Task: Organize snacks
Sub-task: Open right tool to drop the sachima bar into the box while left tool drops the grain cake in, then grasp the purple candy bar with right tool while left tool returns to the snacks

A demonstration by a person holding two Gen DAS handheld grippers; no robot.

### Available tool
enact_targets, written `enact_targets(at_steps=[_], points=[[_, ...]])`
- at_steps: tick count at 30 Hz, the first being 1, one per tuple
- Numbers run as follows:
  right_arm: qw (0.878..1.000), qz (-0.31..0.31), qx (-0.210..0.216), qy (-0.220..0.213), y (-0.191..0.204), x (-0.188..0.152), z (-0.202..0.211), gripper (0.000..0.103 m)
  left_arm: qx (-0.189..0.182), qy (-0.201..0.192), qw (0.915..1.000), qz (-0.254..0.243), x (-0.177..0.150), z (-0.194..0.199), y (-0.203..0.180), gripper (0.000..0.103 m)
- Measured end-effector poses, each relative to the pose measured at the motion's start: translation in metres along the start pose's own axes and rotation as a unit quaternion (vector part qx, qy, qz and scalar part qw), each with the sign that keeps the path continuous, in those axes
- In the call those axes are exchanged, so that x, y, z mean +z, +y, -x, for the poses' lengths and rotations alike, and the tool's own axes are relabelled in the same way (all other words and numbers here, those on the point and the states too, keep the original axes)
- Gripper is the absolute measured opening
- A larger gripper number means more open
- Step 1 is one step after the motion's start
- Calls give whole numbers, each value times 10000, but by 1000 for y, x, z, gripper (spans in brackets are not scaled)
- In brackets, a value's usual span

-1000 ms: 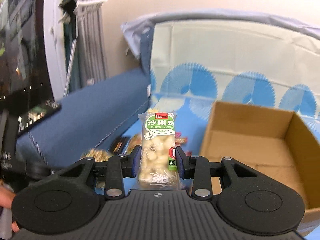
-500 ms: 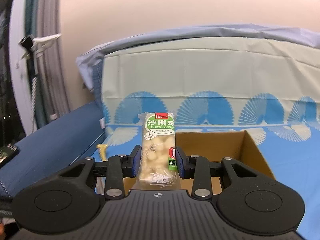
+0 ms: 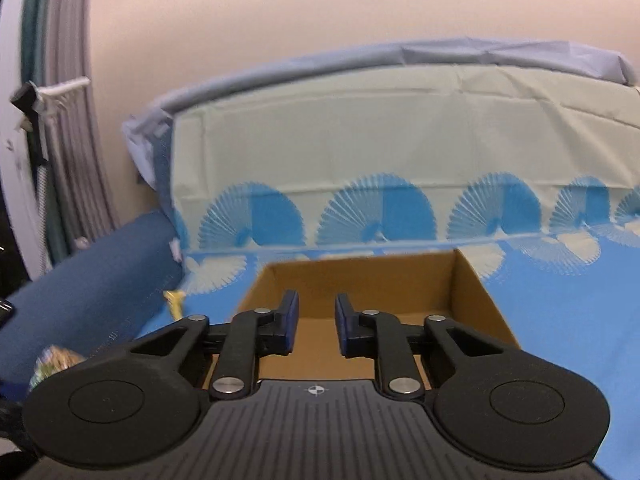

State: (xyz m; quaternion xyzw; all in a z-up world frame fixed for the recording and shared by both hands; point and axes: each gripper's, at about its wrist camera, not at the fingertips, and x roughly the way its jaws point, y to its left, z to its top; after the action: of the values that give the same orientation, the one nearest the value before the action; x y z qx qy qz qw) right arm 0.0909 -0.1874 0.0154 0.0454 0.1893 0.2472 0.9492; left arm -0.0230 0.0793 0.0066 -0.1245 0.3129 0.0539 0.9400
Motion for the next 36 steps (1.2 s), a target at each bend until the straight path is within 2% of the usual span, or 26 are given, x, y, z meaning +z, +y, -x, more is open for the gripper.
enact_targets(at_steps=[3,6,10,13,16,19,21,23,27,32,36], points=[[9997,-206,-15,103,-8,0,-4,20,-149,-24,9998,-97,13,-8,-23,82],[9989,-377,-269,103,-14,1,-5,44,-318,-55,9992,-218,29,-20,-51,82],[9954,-832,-476,22,-32,4,-3,51,-516,-184,9980,-322,57,-37,-91,82],[9906,-1124,-776,13,-45,3,0,64,-674,-307,9966,-362,78,-44,-118,91],[9870,-1231,-1030,19,-53,2,3,67,-823,-437,9947,-442,86,-43,-136,92],[9864,-1205,-1114,-5,-57,0,5,67,-895,-522,9933,-512,79,-38,-139,89],[9868,-1166,-1120,-27,-57,-1,7,67,-875,-491,9936,-523,68,-35,-132,84],[9869,-1152,-1128,-28,-57,-2,7,67,-838,-385,9947,-453,55,-32,-117,71],[9889,-1050,-1052,-69,-50,0,6,67,-685,-140,9974,-162,35,-27,-73,53],[9935,-744,-853,-81,-32,2,5,64,-370,-171,9991,-81,20,-19,-17,46],[9967,-555,-588,-91,-15,3,5,51,-98,-214,9995,-219,7,-17,27,42]])
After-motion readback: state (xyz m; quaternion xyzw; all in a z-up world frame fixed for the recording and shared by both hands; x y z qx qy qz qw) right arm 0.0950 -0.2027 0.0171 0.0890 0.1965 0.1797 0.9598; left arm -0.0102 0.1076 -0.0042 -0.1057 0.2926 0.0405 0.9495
